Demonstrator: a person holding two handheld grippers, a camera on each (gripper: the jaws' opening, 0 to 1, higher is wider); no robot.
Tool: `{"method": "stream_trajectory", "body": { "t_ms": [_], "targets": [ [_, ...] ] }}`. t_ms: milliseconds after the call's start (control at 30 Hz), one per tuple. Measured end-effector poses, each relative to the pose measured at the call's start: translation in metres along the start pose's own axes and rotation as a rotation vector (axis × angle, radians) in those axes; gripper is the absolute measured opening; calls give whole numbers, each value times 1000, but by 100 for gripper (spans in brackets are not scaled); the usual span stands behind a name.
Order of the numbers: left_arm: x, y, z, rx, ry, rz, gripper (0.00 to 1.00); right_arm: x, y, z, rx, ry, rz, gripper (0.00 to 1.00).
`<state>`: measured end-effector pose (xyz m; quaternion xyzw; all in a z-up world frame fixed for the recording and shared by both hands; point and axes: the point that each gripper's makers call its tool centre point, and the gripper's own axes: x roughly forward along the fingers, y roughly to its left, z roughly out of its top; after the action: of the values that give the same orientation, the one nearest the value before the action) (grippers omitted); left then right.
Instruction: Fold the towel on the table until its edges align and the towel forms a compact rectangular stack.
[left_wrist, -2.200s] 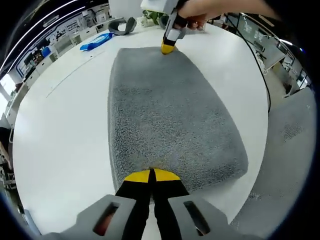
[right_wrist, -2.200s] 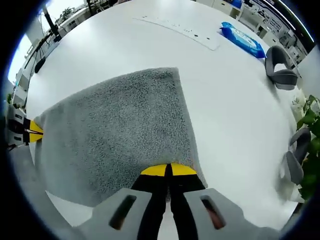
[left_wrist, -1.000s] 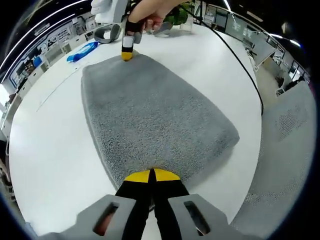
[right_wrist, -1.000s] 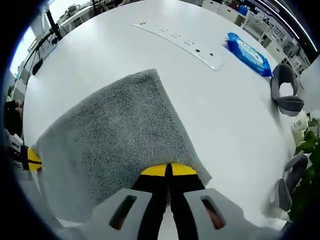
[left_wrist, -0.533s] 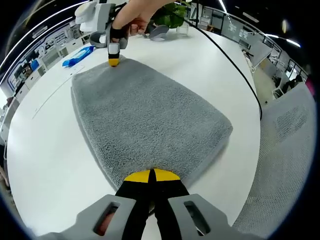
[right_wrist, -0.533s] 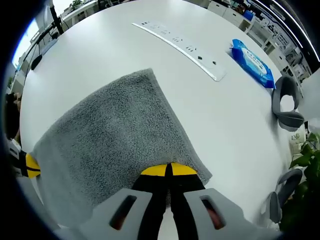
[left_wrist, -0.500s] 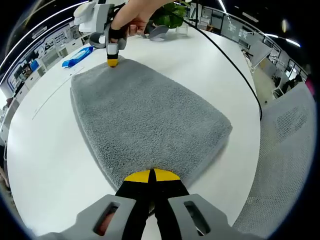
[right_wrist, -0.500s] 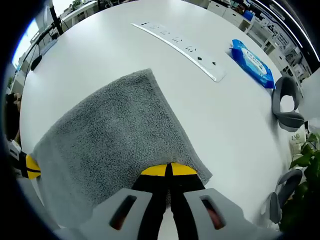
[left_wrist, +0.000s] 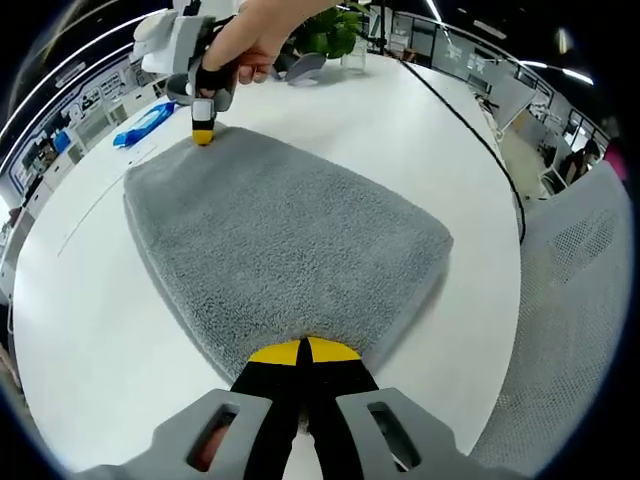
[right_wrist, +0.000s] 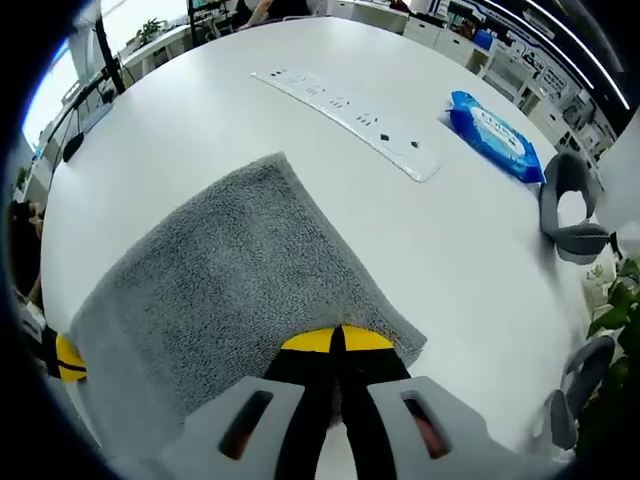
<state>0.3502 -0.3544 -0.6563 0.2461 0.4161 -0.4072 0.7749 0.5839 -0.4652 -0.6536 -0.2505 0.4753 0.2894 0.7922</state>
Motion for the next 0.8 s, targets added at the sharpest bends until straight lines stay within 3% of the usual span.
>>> {"method": "stream_trajectory", "body": {
  "t_ms": [233,267,333,433,633,800],
  "targets": [
    [-1,0,-1,-2,-7,14,0,-13,-1,6,-31,-102,-24,0],
    [-1,0,-1,-5,-5,15,0,-19,-2,8,-7,-134,-52,0],
    [-1,0,-1,-16,0,23,0,-32,6,16,36,-237,-41,0],
    [-1,0,-1,-9,-4,30,0,-50,25,14,50,-317,-12,0],
    [-2,-1,-1,-7,-14,31,1,-71,66,-10,20,-340,42,1],
    [-3,-3,-1,59,-69,44,1,-96,99,-23,13,-377,79,2]
  ]
}}
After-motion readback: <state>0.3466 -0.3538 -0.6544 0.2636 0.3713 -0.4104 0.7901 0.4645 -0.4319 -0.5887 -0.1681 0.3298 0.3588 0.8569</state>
